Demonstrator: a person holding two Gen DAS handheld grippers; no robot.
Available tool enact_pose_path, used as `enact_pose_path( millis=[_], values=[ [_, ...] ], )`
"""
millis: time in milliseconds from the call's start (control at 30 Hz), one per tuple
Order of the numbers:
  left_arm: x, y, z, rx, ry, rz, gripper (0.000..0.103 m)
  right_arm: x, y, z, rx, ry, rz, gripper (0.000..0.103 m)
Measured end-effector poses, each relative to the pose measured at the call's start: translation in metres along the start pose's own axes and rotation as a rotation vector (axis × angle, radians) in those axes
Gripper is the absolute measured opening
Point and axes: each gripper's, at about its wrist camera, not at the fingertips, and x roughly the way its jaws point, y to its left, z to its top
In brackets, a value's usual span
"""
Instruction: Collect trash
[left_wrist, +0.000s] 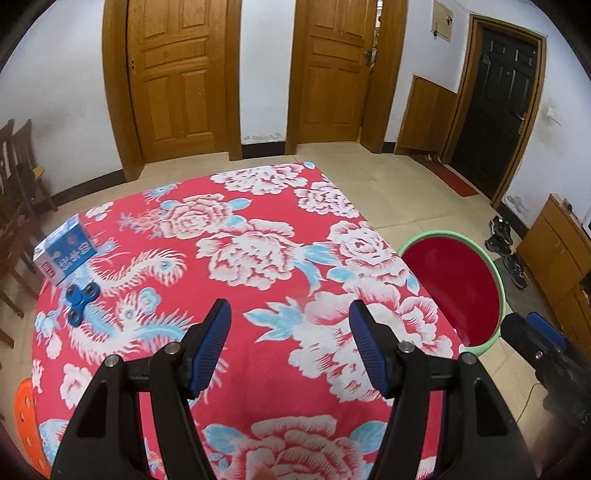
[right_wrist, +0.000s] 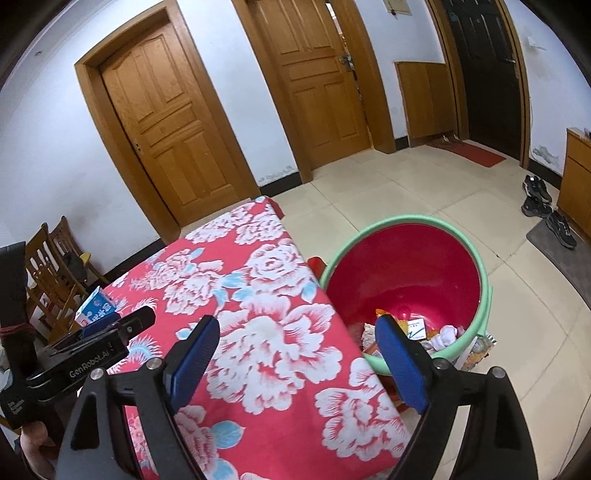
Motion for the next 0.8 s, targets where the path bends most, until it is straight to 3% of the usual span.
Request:
enact_pose_path(
  millis=[367, 800],
  values=[
    [-0.02, 0.022, -0.009, -0.056, -0.021, 0.065, 0.066, -0.011, 0.02, -0.005, -0.043, -0.021, 0.027, 0.088],
    [-0.027, 0.03, -0.012, -0.078, -0.033, 0.084, 0.066, -0.014, 0.027, -0.009, -0.057, -0.023, 0.04, 0.088]
  ],
)
